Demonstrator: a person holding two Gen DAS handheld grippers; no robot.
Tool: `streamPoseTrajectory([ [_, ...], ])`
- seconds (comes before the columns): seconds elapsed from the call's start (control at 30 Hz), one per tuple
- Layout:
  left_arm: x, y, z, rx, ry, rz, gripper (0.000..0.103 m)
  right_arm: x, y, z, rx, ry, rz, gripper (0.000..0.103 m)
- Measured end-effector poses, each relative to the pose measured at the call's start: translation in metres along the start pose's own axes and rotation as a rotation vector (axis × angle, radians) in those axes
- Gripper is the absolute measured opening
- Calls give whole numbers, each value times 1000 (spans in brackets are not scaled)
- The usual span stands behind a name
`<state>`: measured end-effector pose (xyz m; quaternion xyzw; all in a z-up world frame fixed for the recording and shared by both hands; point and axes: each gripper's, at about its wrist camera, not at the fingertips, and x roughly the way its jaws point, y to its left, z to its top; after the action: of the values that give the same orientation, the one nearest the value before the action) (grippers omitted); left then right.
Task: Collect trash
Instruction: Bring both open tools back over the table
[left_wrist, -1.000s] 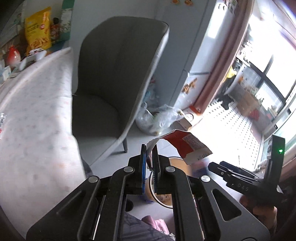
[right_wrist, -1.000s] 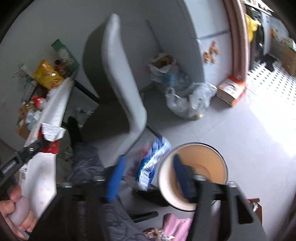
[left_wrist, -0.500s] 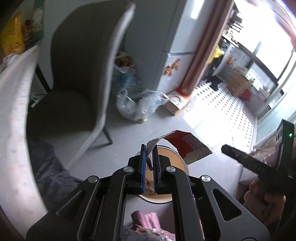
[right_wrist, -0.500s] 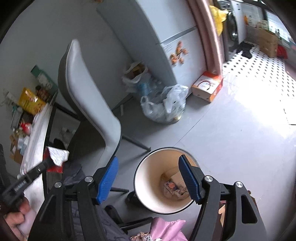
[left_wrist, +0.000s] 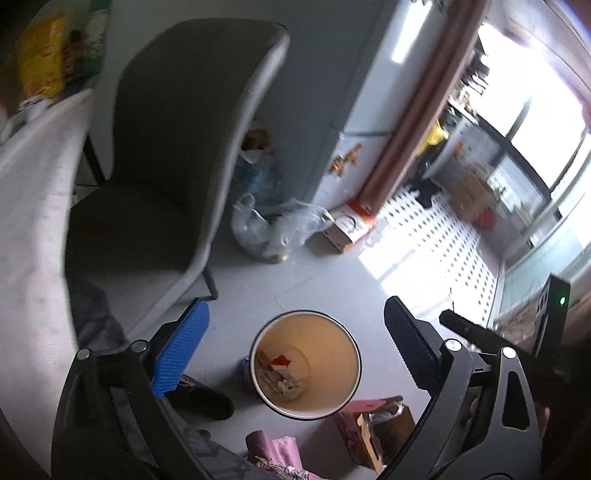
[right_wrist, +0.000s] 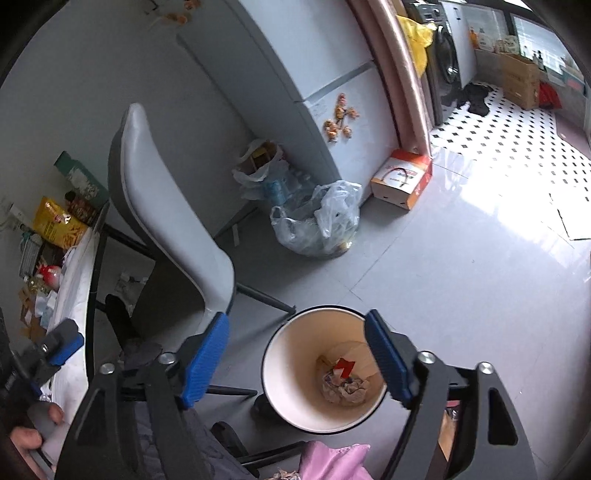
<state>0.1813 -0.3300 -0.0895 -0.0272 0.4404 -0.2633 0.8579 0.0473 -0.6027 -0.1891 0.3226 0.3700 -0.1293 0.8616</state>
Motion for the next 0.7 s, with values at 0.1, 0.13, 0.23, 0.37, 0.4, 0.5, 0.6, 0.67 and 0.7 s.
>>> streamPoseTrajectory([
  [0.1,-25,16,4,-28,-54,19,97,-1,17,-1,-10,-21,17,92],
  [0.13,-33,23,5,-26,-77,42,97,-1,24,-1,-14,-20,25,94],
  [0.23,-54,45,6,-44,-115,90,97,-1,49,-3,-33,-26,59,95],
  [0.37,-87,80,6,-102,-164,101,97,-3,84,-7,-72,-40,94,95],
  [0.4,-94,89,5,-113,-179,112,97,-3,93,-7,-84,-40,100,95],
  [0.5,-114,111,0,-143,-218,143,97,-2,122,-11,-129,-25,125,95],
  [0.6,-135,135,-8,-174,-249,175,97,0,154,-16,-182,-8,153,95],
  [0.67,-150,156,-15,-209,-273,198,97,0,174,-21,-217,-1,168,95],
  [0.7,-156,165,-17,-225,-284,206,97,0,186,-24,-235,3,176,95],
])
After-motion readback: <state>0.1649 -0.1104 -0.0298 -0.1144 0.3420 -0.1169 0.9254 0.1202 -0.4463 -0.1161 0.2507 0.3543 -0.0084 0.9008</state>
